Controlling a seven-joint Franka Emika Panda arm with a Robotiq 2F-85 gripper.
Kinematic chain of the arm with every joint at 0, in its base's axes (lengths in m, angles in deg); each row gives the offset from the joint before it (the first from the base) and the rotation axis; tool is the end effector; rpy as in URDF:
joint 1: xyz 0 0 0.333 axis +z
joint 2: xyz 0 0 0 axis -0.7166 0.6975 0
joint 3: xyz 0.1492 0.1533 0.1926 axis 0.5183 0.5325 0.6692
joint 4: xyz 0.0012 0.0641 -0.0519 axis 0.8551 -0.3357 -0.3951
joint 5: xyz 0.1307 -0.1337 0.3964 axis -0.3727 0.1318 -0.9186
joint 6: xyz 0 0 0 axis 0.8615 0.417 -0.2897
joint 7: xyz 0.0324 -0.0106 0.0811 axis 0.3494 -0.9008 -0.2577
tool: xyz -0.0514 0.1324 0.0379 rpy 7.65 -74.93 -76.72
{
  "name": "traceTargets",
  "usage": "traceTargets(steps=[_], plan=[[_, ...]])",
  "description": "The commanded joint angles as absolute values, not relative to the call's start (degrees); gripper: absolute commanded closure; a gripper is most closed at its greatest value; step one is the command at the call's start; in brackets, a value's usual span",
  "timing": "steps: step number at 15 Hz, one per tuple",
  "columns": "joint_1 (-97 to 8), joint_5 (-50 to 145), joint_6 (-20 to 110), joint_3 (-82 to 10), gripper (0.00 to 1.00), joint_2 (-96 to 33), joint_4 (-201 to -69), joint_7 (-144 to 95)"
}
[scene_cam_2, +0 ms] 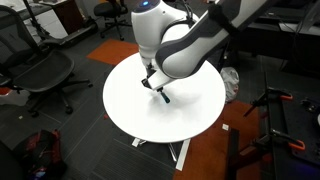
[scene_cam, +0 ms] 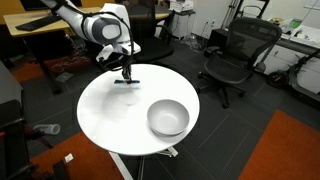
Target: Put the marker in the bowl
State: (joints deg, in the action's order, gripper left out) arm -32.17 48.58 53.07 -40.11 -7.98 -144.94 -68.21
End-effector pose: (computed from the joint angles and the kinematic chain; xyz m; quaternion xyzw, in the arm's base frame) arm 0.6625 0.0614 0.0664 0.9431 -0.3260 0.0310 0.0577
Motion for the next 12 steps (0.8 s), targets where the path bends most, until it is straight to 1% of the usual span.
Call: traceTargets(steps=[1, 7, 12], plan=[[-33.0, 50.5, 49.9, -42.6, 0.95, -16.9, -150.7, -67.1], [-38.1, 54.3, 46.8, -45.8, 0.95, -24.2, -153.5, -66.2], [-44.3, 54.1, 48.2, -46.1, 0.95, -24.3, -152.5, -59.7]])
